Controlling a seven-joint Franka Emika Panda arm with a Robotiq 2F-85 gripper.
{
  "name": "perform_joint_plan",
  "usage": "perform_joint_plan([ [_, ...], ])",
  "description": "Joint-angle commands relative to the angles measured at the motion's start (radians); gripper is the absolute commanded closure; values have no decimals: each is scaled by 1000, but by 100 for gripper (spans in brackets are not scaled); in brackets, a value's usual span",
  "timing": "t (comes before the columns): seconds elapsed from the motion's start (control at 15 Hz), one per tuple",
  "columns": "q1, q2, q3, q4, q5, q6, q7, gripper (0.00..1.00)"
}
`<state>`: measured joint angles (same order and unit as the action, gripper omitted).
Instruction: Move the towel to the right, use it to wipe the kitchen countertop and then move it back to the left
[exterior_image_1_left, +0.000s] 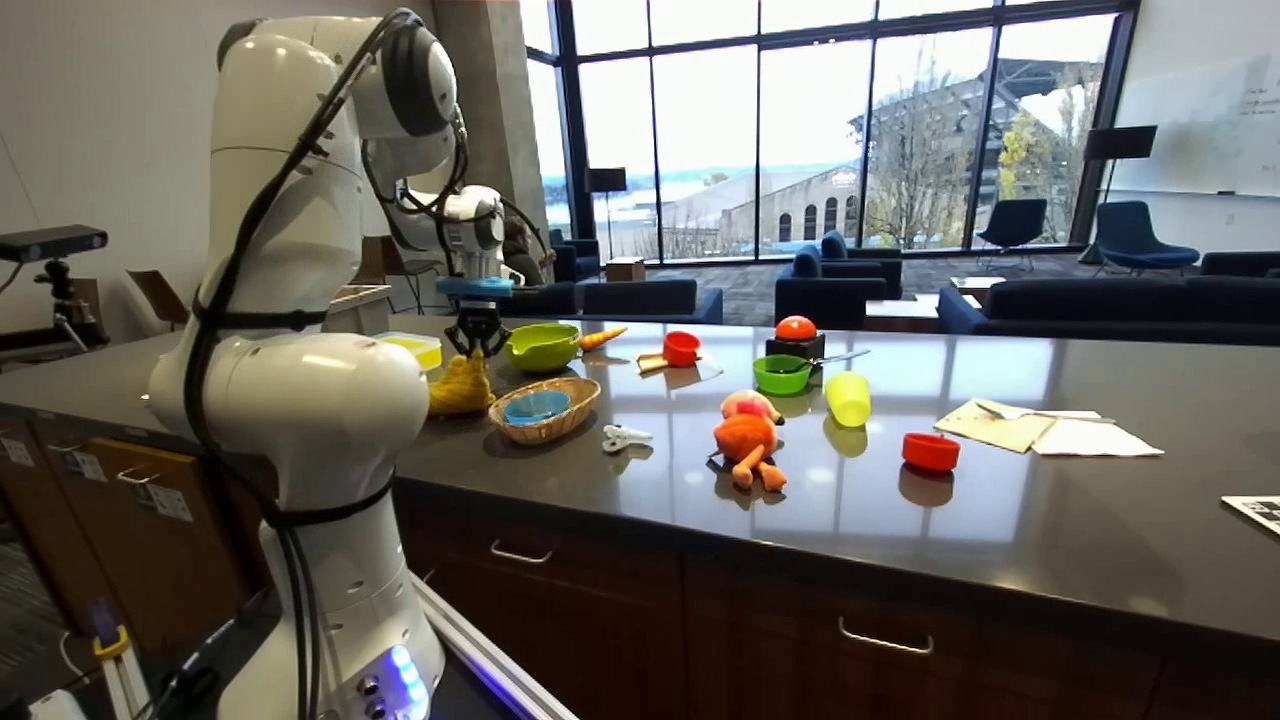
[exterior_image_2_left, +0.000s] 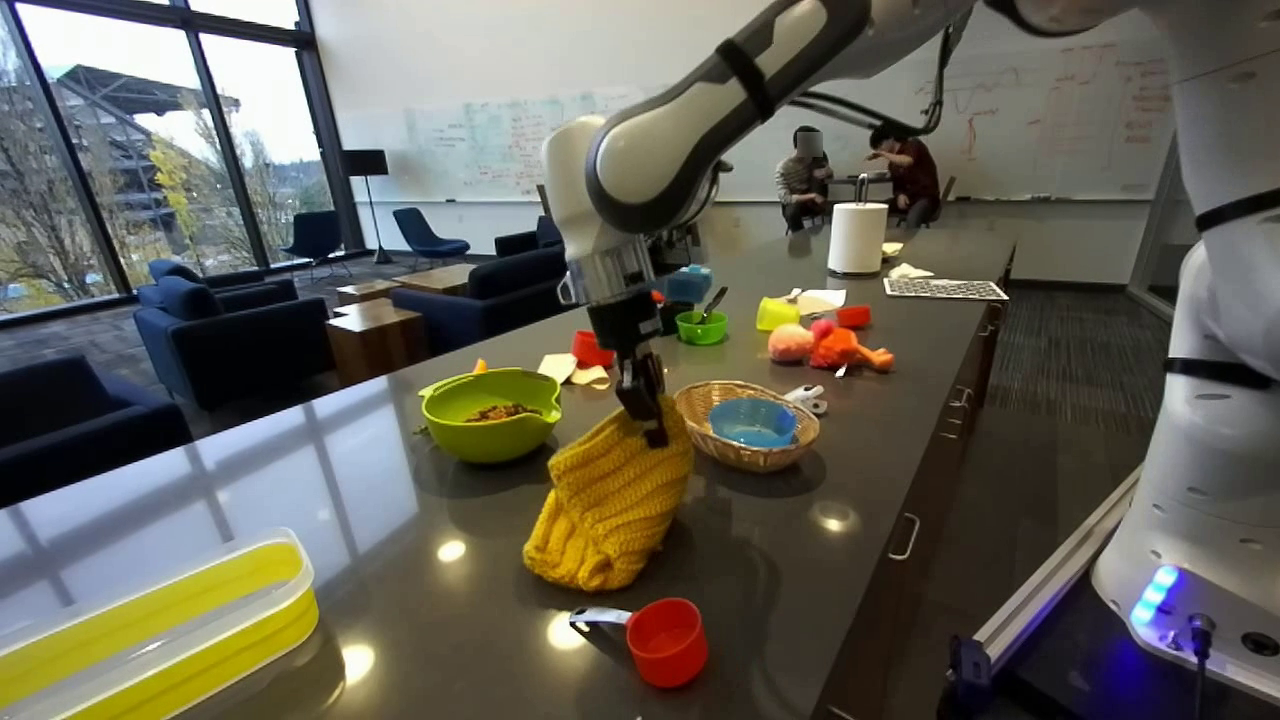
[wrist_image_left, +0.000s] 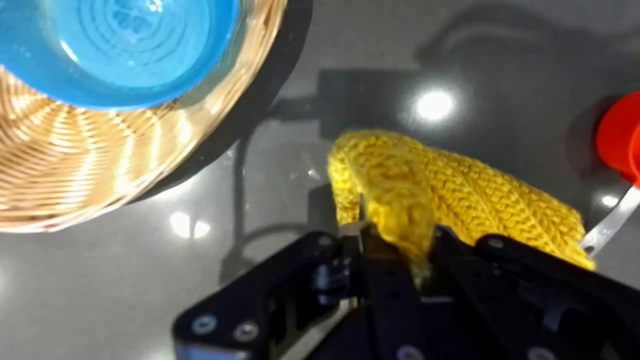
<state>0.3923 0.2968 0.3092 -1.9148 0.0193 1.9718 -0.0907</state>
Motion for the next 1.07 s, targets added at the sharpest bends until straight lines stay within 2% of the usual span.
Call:
perform_joint_plan([
  [0.0, -56, -230, -3, -166, 20, 130, -15, 98],
  [0.47, -132, -471, -60, -304, 2, 411, -3, 98],
  [0.8, -179, -538, -98, -397, -35, 709, 34, 98],
  [1.0, -219, -531, -129, -402, -15, 847, 76, 98],
])
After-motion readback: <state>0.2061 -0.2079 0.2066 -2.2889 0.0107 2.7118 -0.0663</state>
